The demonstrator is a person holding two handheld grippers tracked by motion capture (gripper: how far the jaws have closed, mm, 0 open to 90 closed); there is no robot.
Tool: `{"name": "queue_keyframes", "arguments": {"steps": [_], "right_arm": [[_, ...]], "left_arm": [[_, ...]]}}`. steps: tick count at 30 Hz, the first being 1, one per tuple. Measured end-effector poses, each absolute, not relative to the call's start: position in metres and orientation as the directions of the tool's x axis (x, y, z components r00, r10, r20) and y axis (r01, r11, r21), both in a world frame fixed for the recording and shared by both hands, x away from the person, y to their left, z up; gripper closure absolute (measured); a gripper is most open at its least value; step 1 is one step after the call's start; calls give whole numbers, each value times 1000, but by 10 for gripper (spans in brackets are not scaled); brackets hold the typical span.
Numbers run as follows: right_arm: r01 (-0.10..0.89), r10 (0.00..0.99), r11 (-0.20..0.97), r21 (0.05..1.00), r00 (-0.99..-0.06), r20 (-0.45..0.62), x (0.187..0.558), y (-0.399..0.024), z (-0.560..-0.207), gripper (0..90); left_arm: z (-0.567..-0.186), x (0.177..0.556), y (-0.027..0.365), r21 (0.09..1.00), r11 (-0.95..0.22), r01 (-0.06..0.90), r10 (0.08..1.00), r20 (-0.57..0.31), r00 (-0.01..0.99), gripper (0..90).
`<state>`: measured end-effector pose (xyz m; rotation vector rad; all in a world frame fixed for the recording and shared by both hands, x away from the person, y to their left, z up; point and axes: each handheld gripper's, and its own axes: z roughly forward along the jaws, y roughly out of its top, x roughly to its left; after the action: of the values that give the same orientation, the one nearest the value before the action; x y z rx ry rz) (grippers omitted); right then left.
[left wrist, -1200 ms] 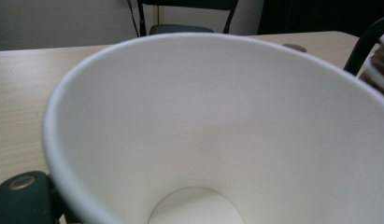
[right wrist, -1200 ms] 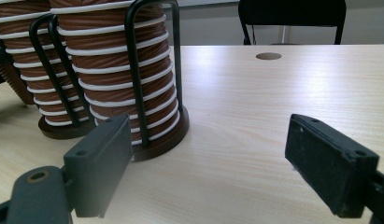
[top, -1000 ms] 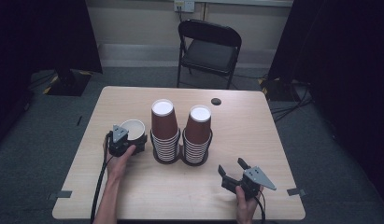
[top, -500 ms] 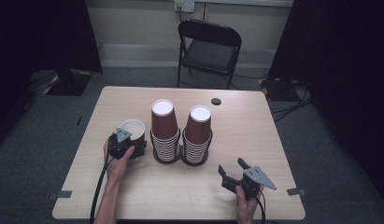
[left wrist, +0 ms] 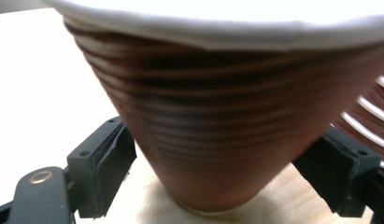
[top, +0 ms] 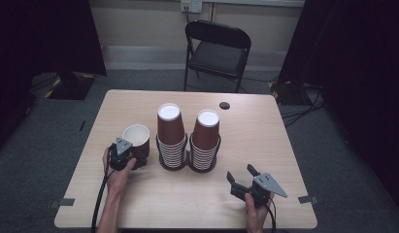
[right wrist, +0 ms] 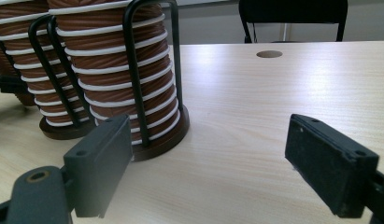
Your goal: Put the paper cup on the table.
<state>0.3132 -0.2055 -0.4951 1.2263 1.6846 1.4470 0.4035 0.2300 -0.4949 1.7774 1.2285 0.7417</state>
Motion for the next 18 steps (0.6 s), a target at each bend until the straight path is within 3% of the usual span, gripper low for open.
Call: {"name": "queue_keyframes", "arguments": {"steps": [6,18], "right_arm": [[260,911,-19,965,-393,123,313,-205,-495,144],[261,911,-16,965,-394,122,313,-205,-495,144]], "left_arm": [[-492,395,230,892,-147,428,941,-7,338,156],[-486,370,226,893,-197,404,932,42,361,156]]}}
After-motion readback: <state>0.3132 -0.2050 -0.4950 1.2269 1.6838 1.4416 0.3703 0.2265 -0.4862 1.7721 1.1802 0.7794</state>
